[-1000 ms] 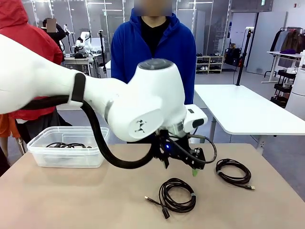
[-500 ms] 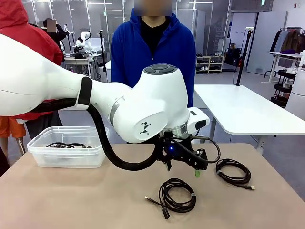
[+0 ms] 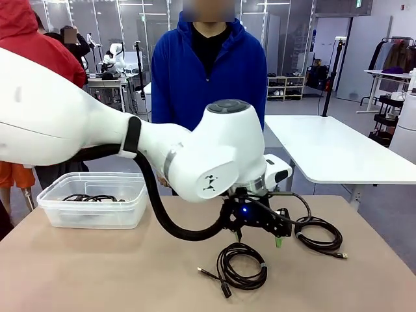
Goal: Organize and store the cables.
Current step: Place the USB Extension Cable into the Organizing box.
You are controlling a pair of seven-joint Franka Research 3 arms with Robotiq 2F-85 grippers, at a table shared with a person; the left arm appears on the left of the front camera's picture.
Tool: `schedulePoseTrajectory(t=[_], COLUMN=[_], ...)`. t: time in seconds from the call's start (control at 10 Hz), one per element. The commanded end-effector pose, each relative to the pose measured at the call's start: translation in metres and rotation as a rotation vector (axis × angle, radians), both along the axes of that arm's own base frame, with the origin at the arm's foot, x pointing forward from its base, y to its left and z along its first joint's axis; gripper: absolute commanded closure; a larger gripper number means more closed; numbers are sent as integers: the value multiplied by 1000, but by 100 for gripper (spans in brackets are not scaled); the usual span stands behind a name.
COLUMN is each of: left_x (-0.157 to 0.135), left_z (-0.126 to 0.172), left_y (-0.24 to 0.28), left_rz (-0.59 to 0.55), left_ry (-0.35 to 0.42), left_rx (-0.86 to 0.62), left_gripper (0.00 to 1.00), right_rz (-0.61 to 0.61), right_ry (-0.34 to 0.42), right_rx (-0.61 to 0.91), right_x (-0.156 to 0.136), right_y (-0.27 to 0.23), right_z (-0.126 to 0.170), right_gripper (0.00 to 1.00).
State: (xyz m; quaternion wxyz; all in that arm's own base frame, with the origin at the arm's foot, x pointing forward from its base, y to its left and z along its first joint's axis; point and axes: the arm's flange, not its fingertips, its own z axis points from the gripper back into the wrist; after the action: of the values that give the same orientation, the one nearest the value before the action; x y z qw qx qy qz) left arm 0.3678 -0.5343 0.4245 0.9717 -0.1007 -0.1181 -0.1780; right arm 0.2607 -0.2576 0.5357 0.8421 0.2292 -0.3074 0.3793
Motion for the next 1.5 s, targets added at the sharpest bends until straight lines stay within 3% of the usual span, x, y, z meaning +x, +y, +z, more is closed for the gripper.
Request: schedulePoseTrajectory(t=[0.0,0.3,0.7,0.8,1.0,1.1,1.3,1.4], left_x=[8,24,46,47,53,54,54,52], left_z=[-11,-61,-97,-101,-111,-115,-117,-113], left_y=[-30,-44,-50,-52,-59,-64,-73,-72], left_rz=[129,227,288,282,286,283,284,312], left_ry=[7,78,88,102,99,100,67,47], left_rx=[18,36,52,68,93,114,132,145], left_gripper=[0,0,3,23,82,100,100,95], right_rz=[-1,-1,-1,-1,-1,-1,-1,-1], right_ry=[-1,-1,-1,-1,-1,-1,-1,-1], right_rx=[6,6,6,6,6,6,6,6], right_x=[0,0,0,0,0,0,0,0], right_y=[1,1,1,1,1,1,1,1], right_z=[2,2,2,2,2,2,2,2], right_gripper=[0,0,0,0,0,0,0,0])
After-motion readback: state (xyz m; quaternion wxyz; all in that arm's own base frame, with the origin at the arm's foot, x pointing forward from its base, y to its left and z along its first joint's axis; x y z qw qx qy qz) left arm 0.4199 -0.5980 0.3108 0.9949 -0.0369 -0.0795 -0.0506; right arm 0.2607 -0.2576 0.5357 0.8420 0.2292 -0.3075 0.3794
